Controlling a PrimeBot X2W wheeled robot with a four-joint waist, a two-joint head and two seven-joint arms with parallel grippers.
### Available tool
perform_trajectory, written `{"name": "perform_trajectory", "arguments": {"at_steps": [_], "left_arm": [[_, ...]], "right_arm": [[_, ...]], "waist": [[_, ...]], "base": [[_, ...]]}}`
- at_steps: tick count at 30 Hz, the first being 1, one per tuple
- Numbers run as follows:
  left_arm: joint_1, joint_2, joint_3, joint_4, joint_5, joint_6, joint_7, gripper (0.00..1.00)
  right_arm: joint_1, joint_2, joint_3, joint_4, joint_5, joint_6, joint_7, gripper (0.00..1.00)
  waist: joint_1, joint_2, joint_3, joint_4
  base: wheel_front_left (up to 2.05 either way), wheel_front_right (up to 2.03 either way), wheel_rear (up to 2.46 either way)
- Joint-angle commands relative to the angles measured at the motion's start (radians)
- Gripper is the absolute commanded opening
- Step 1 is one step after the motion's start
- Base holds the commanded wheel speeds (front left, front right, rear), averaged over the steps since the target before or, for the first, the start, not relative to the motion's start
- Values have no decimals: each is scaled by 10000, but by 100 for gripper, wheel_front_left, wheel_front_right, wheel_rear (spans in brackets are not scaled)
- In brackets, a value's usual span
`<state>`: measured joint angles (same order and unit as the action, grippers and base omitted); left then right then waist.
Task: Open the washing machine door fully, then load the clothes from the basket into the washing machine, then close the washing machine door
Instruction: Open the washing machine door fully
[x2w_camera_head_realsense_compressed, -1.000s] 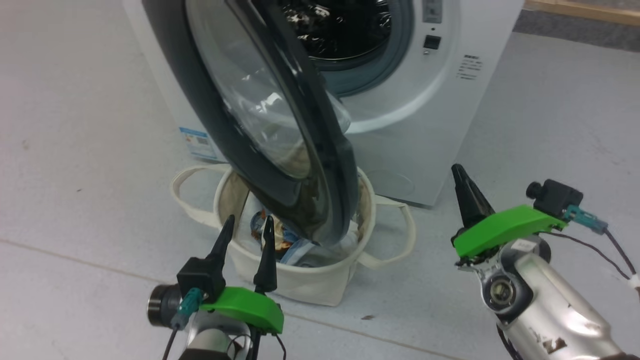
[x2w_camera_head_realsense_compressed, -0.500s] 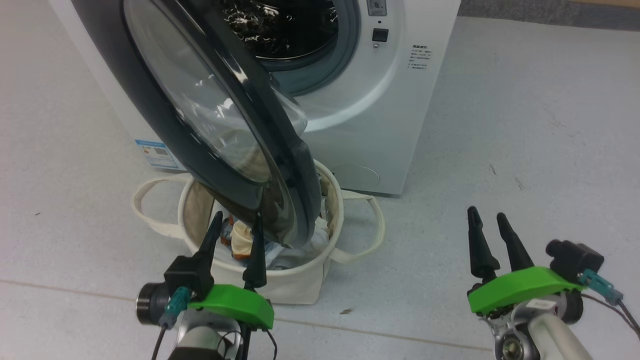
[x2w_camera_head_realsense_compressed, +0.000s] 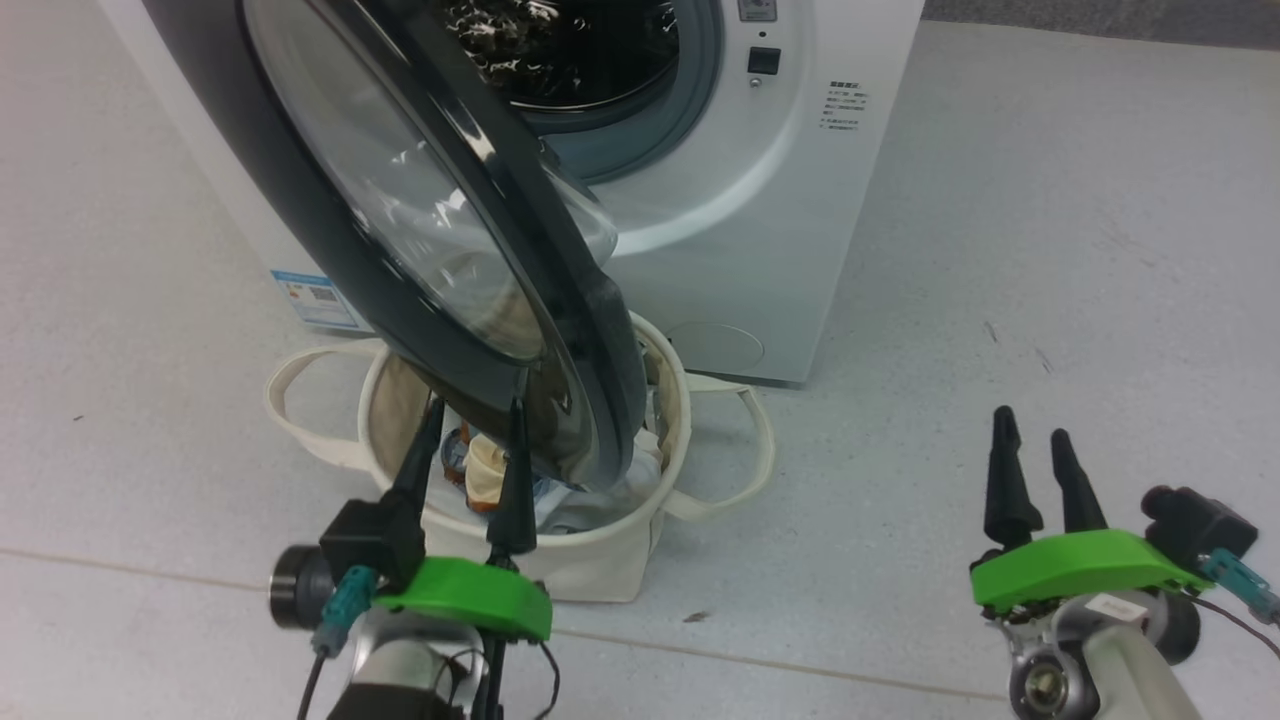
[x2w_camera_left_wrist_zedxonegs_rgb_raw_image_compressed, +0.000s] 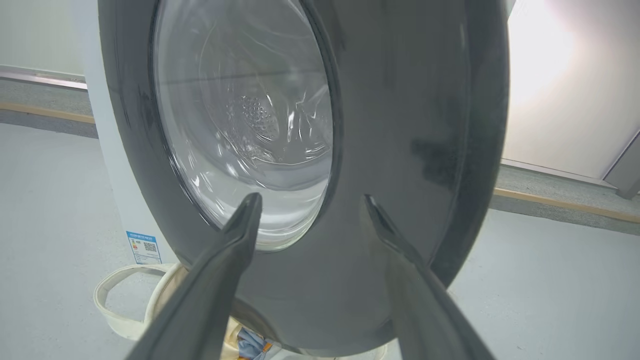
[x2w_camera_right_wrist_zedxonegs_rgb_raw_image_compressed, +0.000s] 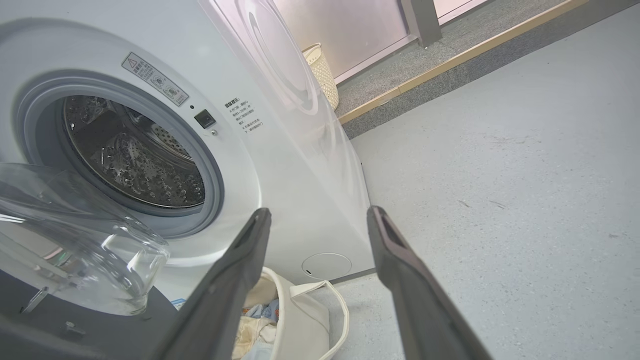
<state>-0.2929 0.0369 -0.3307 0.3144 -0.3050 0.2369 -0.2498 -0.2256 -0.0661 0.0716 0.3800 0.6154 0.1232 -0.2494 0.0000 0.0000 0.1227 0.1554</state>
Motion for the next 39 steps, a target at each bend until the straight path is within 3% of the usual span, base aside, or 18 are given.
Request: {"name": "perform_trajectory", "arguments": {"at_steps": [1, 3, 8, 12, 16, 17, 20, 24, 33, 39], "left_arm": [[-311, 133, 376, -646, 193, 30, -120, 100], [-357, 133, 339, -1272, 763, 153, -120, 100], [-262, 133, -112, -3269, 772, 19, -120, 100], [-249, 133, -842, -4242, 781, -352, -120, 100], [-294, 133, -1875, -4144, 713, -778, -120, 100], [-361, 133, -2132, -4008, 739, -837, -120, 0], [-634, 133, -2752, -3313, 630, -888, -120, 0], [-1204, 133, -2968, -2146, 261, -533, -120, 0], [-2254, 133, -2566, -390, -409, 354, -120, 0], [-2614, 133, -2001, 605, -917, 576, -120, 0]], "right_arm": [[-402, 119, 106, -253, -135, 75, -123, 100], [-421, 136, -34, -207, -72, 75, -123, 100], [-518, 153, -239, -69, 96, 75, -123, 100], [-619, 155, -240, 66, 288, 75, -124, 100], [-734, 156, -142, 344, 413, 75, -124, 100], [-768, 156, -123, 392, 455, 75, -124, 100], [-846, 157, -56, 466, 566, 75, -124, 100], [-934, 157, 125, 496, 700, 75, -124, 100], [-1025, 158, 269, 497, 883, 75, -124, 100], [-1016, 158, 271, 490, 823, 75, -124, 100]], "waist": [[0, 0, 1, 40], [0, 0, 17, 81], [0, 0, 47, 132], [0, 0, 76, 58], [0, 0, 105, -124], [0, 0, 118, -172], [0, 0, 166, -342], [0, 0, 281, -622], [0, 0, 490, -1001], [0, 0, 607, -1022]], "base": [[0, 0, 0], [0, 0, 0], [0, 0, 0], [0, 0, 0], [0, 0, 0], [0, 0, 0], [0, 0, 0], [0, 0, 0], [0, 0, 0], [0, 0, 0]]}}
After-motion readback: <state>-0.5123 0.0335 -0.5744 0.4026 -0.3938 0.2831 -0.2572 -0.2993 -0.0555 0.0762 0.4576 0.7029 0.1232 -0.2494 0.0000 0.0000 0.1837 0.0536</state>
